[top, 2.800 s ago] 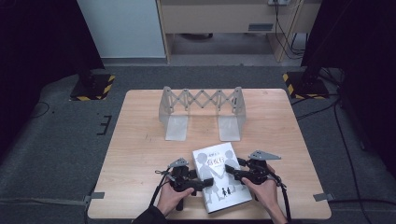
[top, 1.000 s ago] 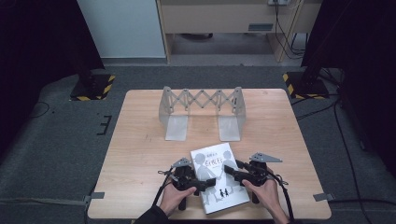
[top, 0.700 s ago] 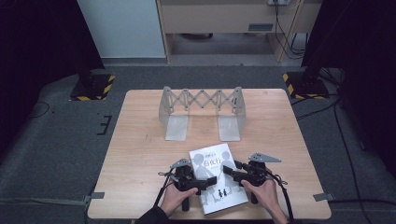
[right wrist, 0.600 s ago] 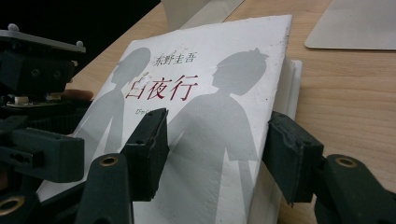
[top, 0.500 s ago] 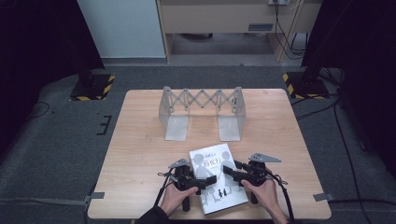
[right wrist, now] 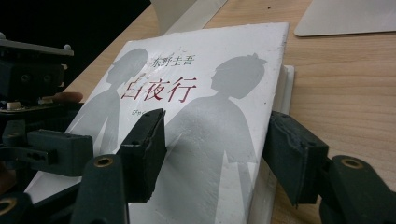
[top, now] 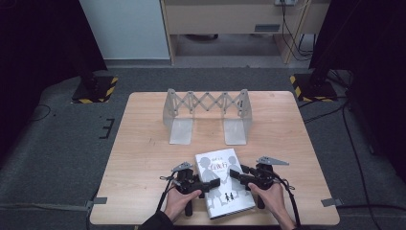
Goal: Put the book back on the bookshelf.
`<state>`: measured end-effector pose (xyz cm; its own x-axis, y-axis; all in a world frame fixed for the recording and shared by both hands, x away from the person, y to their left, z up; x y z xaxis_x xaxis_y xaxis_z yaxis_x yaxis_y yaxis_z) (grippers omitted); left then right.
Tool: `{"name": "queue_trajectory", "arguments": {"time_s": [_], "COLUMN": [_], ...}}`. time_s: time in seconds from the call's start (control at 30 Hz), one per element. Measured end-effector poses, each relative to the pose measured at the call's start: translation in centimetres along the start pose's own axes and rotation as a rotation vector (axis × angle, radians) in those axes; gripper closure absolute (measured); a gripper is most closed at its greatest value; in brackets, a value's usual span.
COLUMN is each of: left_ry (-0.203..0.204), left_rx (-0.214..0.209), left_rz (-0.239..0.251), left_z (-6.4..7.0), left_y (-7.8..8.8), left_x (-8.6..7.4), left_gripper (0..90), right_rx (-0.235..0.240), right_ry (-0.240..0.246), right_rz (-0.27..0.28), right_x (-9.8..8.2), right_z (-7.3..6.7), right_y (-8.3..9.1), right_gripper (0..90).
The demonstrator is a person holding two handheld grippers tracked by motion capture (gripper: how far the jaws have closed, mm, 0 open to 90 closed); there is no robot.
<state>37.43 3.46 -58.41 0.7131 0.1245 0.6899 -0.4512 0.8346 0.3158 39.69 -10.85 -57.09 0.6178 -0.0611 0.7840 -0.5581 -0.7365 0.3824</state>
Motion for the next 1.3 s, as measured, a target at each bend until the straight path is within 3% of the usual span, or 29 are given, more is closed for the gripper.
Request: {"name": "queue_trajectory", "arguments": {"time_s": [0.03, 0.27, 0.33, 0.43, 0.57, 0.77, 0.87, 1.07, 1.17, 1.3], "left_ry": [0.001, -0.042, -0.059, -0.121, -0.156, -0.162, -0.143, -0.129, -0.113, -0.105], "left_rx": [0.0, -0.023, -0.038, -0.038, -0.042, -0.08, -0.111, -0.117, -0.125, -0.137], "left_rz": [0.0, 0.035, 0.063, 0.094, 0.12, 0.13, 0.131, 0.134, 0.133, 0.124], "left_z": [0.0, 0.7, 1.2, 2.0, 2.5, 3.1, 3.4, 3.5, 3.7, 3.9], "left_y": [0.0, 0.3, 0.7, 1.2, 1.5, 1.2, 1.1, 1.4, 1.5, 1.8], "left_x": [0.0, 0.8, 1.5, 2.7, 3.5, 3.6, 3.4, 3.5, 3.6, 3.9], "left_gripper": [14.9, 18.4, 23.2, 27.8, 31.0, 34.3, 36.9, 40.8, 42.5, 44.7], "right_rx": [-0.005, 0.015, 0.024, 0.039, 0.049, 0.069, 0.091, 0.104, 0.082, 0.024], "right_ry": [0.027, -0.016, -0.016, 0.009, 0.033, 0.063, 0.087, 0.083, 0.097, 0.091], "right_rz": [0.007, 0.016, 0.041, 0.095, 0.15, 0.2, 0.196, 0.203, 0.224, 0.264], "right_x": [0.0, 0.3, 0.8, 1.9, 3.0, 3.6, 3.8, 3.9, 4.3, 5.0], "right_z": [0.0, -0.3, -0.5, -0.9, -1.3, -1.8, -2.6, -2.5, -2.1, -0.4], "right_y": [-0.2, -0.1, 0.2, 0.9, 1.5, 2.0, 2.1, 2.1, 2.7, 3.9], "right_gripper": [35.0, 36.1, 36.8, 40.9, 46.0, 52.5, 54.4, 55.3, 52.8, 47.9]}}
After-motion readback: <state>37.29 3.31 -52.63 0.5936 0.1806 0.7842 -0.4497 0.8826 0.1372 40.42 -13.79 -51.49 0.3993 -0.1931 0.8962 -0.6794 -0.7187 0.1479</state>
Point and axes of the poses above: each handheld gripper's, and its own axes: y roughly backward along the jaws, x roughly out of its top, z roughly to its right, the point moved 9 cm from there along -y, roughly forward along the jaws, and after that the axes turned 4 degrees about z, right-handed, at the moved point
